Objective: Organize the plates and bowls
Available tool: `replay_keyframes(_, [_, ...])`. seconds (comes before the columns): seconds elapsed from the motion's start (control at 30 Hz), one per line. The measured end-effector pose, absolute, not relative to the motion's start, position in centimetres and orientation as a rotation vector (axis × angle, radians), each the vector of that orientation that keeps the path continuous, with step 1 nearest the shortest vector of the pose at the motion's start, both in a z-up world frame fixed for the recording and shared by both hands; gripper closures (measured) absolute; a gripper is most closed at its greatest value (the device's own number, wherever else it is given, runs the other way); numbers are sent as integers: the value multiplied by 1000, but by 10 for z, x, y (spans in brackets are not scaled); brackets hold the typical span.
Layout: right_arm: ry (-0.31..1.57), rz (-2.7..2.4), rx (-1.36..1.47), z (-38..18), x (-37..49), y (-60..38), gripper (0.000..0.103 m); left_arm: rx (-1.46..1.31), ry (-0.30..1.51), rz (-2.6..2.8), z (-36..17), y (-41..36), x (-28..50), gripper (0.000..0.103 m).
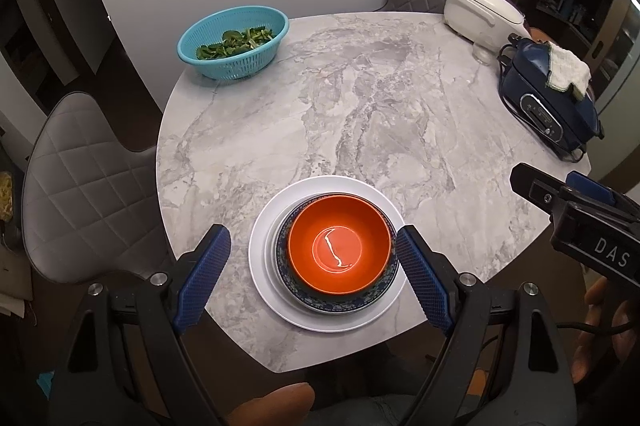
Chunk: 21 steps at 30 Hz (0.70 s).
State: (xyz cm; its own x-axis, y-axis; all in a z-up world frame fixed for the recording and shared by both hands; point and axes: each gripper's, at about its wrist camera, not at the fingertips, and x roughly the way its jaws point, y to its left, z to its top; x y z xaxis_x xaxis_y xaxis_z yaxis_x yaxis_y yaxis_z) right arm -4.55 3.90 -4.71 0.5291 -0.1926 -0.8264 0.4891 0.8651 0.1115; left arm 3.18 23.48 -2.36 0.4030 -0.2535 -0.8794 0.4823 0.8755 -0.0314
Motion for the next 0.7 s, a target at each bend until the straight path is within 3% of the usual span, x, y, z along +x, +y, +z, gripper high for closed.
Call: replay_keyframes(0.7, [925, -455, 368, -47, -61, 45, 7, 287, 1046, -523, -25, 232, 29, 19])
